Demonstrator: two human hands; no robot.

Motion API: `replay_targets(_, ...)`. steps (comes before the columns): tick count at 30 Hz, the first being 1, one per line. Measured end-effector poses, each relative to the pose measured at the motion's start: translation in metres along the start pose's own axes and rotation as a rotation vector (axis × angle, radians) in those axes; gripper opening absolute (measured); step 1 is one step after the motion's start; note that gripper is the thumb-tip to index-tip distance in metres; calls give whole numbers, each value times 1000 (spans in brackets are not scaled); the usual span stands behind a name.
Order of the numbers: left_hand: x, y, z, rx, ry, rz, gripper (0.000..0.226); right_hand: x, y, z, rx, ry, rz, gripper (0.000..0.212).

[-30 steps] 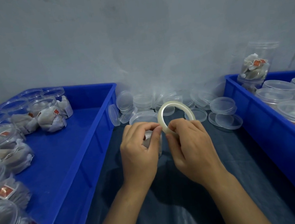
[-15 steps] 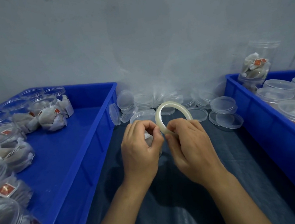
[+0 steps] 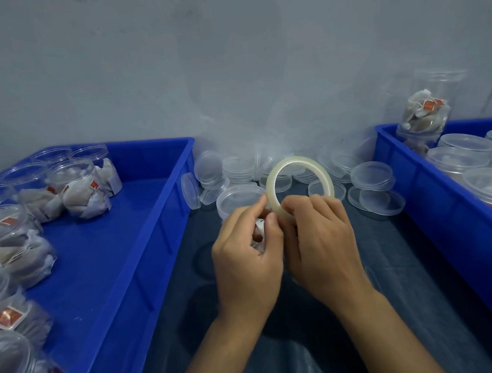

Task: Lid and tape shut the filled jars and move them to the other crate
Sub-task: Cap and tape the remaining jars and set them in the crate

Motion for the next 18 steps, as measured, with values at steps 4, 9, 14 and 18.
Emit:
replay_targets(4, -1, 0, 1, 16, 4, 18, 24, 2, -2, 0, -3, -15, 13, 7)
replay_targets(9, -7, 4, -5, -44, -22, 58, 6, 4, -2, 0, -20, -10, -36, 2)
replay_targets(14, -9, 8, -16, -175, -148, 29, 6, 4, -2, 4, -19, 9, -90, 9)
replay_targets(18, -8, 8, -22, -247, -209, 17, 9, 4, -2, 4, -29, 39, -118, 9)
Point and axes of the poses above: each hand's wrist, its own y-axis towards the middle knuckle, its own x-axis out of the palm, z = x × y, the point moved 5 cm from there along y, towards the middle knuckle, and after that the axes turned 8 degrees about -y, right-handed, at the moved point
